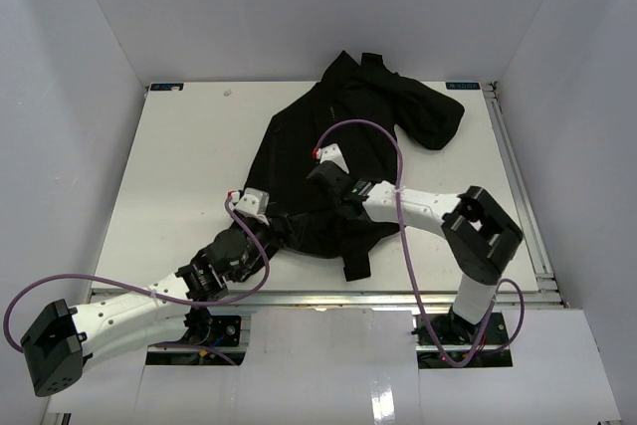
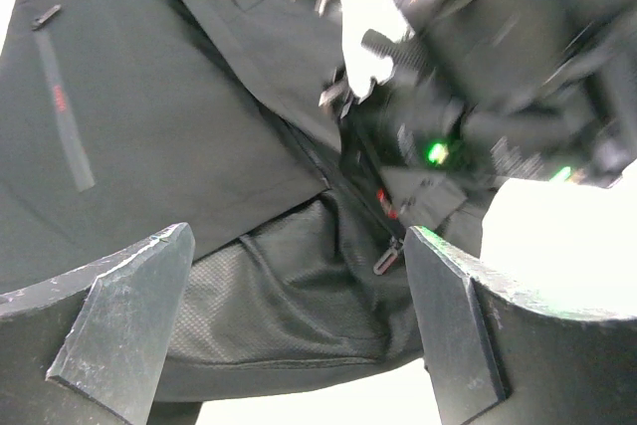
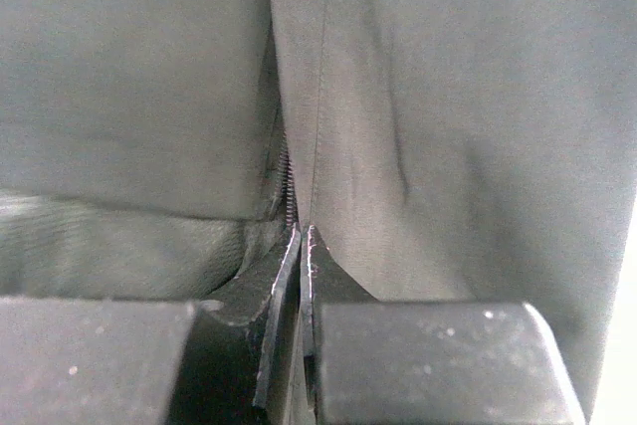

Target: Zip up the jacket

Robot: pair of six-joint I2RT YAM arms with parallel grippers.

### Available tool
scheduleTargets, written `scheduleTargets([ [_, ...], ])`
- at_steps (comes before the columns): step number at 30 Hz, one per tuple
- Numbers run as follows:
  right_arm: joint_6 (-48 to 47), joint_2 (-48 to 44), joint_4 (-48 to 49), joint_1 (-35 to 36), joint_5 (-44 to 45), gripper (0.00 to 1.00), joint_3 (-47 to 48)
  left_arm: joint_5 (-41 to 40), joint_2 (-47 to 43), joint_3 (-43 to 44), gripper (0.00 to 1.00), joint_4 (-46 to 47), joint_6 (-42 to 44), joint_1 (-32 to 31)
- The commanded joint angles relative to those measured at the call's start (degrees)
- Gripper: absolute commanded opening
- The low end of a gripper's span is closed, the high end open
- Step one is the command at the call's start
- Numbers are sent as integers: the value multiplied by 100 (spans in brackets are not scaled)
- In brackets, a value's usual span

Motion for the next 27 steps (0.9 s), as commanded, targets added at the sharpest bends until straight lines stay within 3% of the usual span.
scheduleTargets([
  [1, -39, -1022, 499, -44, -967, 8, -381, 422, -47, 276, 97, -138, -225, -5],
  [6, 18, -1630, 897, -44, -1864, 8, -894, 664, -18, 565, 96, -544, -621, 21],
  [14, 386, -2547, 2433, -44, -3194, 8, -2255, 1986, 51, 282, 91, -559, -1441, 163],
  [18, 537, -2661, 2978, -43, -3464, 8, -2612, 2485, 108, 289, 89, -515, -1493, 163],
  [27, 789, -2715, 3979, -44, -3842, 8, -3119, 2727, 289, 53, 84, -322, -1690, 163],
])
